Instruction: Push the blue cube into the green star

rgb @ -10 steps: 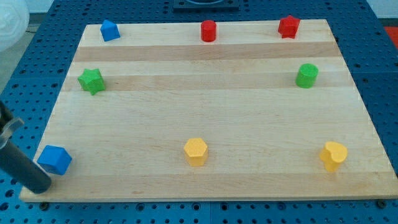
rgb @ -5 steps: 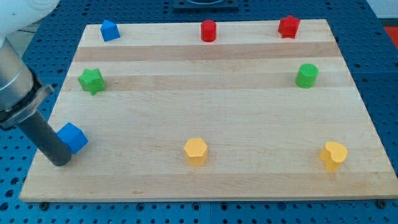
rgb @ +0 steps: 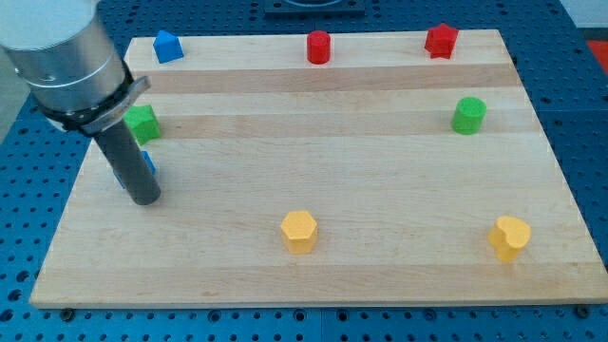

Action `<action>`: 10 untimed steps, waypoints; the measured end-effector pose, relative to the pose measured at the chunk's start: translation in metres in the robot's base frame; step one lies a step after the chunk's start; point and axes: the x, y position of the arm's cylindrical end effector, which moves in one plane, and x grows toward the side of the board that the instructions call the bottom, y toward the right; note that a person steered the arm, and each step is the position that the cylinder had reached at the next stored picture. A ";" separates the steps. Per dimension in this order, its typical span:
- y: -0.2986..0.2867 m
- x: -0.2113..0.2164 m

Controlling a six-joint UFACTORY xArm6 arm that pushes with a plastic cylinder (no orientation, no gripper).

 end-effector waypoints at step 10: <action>-0.067 -0.037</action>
